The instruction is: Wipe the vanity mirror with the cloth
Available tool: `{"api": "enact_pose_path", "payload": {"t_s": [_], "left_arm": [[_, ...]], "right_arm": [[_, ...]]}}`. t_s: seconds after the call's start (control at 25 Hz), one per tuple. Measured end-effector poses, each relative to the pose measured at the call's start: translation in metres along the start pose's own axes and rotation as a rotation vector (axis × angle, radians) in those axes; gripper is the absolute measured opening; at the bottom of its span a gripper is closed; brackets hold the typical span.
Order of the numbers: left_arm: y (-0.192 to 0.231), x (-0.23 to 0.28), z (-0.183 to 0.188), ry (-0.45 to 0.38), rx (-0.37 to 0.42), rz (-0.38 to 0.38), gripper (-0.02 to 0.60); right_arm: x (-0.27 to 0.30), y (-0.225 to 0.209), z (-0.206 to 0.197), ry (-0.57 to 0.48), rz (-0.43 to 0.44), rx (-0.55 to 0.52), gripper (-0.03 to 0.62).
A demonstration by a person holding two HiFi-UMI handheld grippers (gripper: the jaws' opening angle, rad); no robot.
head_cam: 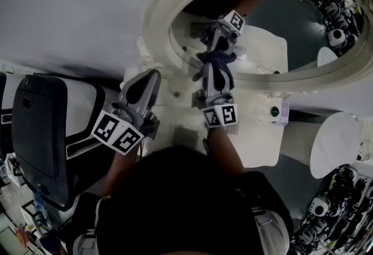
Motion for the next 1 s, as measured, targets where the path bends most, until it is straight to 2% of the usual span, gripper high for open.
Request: {"api": "enact_pose_path", "payload": {"t_s": [0.2,0.56,0.8,1.0], "left_arm": [[-0.005,-0.006,0.0,-0.001,0.005,0.005,0.002],[0.012,-0.027,0.012,-0.02,0.003,0.016,0.002],[0.014,-0.032,0.012,-0.034,-0.005,0.023,0.002],[0.01,-0.038,0.014,-0.049,-0.01,0.031,0.002]], "right_arm": [[0.002,0.004,0.003,0.0,0.016,-0.001,0.026],[0.023,0.037,-0.015,0.039,0.06,-0.021,0.026],[0.043,0.063,-0.024,0.106,0.177,-0.04,0.026],[0.05,0.069,-0.019,0.123,0.195,-0.019,0.026]]}}
Point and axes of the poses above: the fingertips, and each gripper's own axes: x forward along the fingers, y to its left, z out of its top, the point moved 4 cm from there along -x, backward along the fingers, and after that the axes turned 4 degrees about -x, right-handed, at the moved point
